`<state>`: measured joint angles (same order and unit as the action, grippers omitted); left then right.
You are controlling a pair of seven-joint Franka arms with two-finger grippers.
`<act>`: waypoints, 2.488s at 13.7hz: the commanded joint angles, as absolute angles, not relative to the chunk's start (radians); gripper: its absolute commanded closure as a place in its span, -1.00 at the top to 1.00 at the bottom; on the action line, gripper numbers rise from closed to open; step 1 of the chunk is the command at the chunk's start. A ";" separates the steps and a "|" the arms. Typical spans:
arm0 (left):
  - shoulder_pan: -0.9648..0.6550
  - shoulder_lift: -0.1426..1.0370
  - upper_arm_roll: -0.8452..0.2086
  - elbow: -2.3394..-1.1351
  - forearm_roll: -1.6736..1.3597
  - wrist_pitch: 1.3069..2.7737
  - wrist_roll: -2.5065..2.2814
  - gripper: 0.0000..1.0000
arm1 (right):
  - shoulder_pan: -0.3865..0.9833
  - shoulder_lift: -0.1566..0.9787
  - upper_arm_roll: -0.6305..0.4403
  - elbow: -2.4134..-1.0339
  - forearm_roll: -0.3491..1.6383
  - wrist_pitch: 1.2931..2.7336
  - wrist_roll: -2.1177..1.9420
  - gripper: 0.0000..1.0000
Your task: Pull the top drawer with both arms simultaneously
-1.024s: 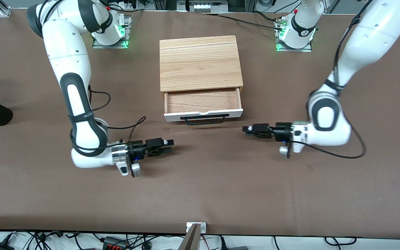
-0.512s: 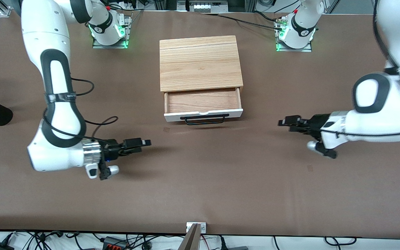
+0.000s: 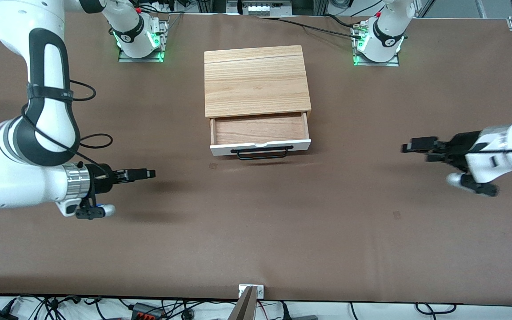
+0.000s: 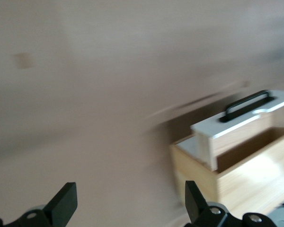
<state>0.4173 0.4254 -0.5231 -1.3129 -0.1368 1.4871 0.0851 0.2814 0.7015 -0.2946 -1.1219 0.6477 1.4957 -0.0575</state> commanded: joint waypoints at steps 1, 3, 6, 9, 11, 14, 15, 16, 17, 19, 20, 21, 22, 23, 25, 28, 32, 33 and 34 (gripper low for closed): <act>0.402 0.315 -0.537 -1.305 0.065 1.434 0.071 1.00 | 0.285 0.611 -0.301 -1.137 0.493 1.468 0.033 1.00; 0.388 0.313 -0.540 -1.301 0.165 1.433 0.069 1.00 | 0.295 0.516 -0.285 -1.199 0.347 1.480 0.083 1.00; 0.390 0.313 -0.528 -1.253 0.169 1.436 0.008 1.00 | 0.230 0.424 -0.188 -1.215 0.137 1.482 0.081 1.00; 0.405 0.311 -0.522 -1.252 0.178 1.425 -0.049 1.00 | 0.086 0.376 -0.100 -1.215 0.107 1.496 0.071 1.00; 0.429 0.311 -0.523 -1.250 0.178 1.424 -0.043 1.00 | 0.016 0.345 -0.065 -1.233 0.106 1.496 0.060 1.00; 0.434 0.310 -0.532 -1.250 0.179 1.419 -0.043 1.00 | 0.005 0.270 -0.054 -1.317 0.036 1.537 0.035 1.00; 0.434 0.304 -0.532 -1.250 0.179 1.419 -0.043 1.00 | 0.002 0.241 -0.042 -1.360 0.019 1.558 0.034 1.00; 0.436 0.296 -0.529 -1.250 0.178 1.419 -0.041 1.00 | -0.006 0.217 -0.023 -1.399 -0.001 1.587 0.017 1.00; 0.440 0.293 -0.528 -1.253 0.175 1.413 -0.038 1.00 | -0.014 0.194 -0.018 -1.440 -0.018 1.621 -0.004 1.00; 0.449 0.252 -0.523 -1.284 0.163 1.402 -0.034 1.00 | -0.011 0.181 -0.018 -1.460 -0.020 1.621 -0.011 1.00; 0.451 0.252 -0.526 -1.288 0.163 1.402 -0.034 1.00 | -0.009 0.164 -0.018 -1.483 -0.020 1.620 -0.006 1.00; 0.454 0.252 -0.526 -1.287 0.163 1.402 -0.034 1.00 | -0.008 0.135 -0.018 -1.537 -0.018 1.634 -0.005 1.00; 0.463 0.252 -0.525 -1.289 0.157 1.402 -0.034 1.00 | -0.006 0.091 -0.017 -1.608 -0.015 1.664 -0.003 1.00; 0.471 0.244 -0.523 -1.301 0.138 1.402 -0.035 1.00 | -0.006 0.045 -0.017 -1.676 -0.014 1.704 -0.003 1.00; 0.439 0.194 -0.462 -1.353 0.123 1.414 -0.034 1.00 | 0.008 -0.004 -0.017 -1.741 -0.014 1.724 0.005 1.00; 0.159 0.109 -0.116 -1.434 -0.001 1.443 -0.032 1.00 | 0.014 -0.008 -0.017 -1.752 -0.014 1.736 0.003 1.00; 0.121 0.077 -0.084 -1.439 0.000 1.434 0.041 1.00 | 0.015 0.006 -0.017 -1.740 -0.015 1.726 -0.020 1.00; 0.123 0.077 -0.084 -1.448 -0.002 1.448 0.079 1.00 | 0.015 0.002 -0.017 -1.740 -0.015 1.726 -0.018 1.00; 0.123 0.077 -0.084 -1.451 -0.003 1.459 0.087 1.00 | 0.014 0.002 -0.017 -1.740 -0.014 1.727 -0.017 1.00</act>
<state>0.1351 0.1087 -0.1070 -1.3999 0.0142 1.4212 0.0301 0.0153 0.0188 -0.0216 -1.7248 -0.0045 1.7157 -0.0026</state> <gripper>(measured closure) 0.000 0.000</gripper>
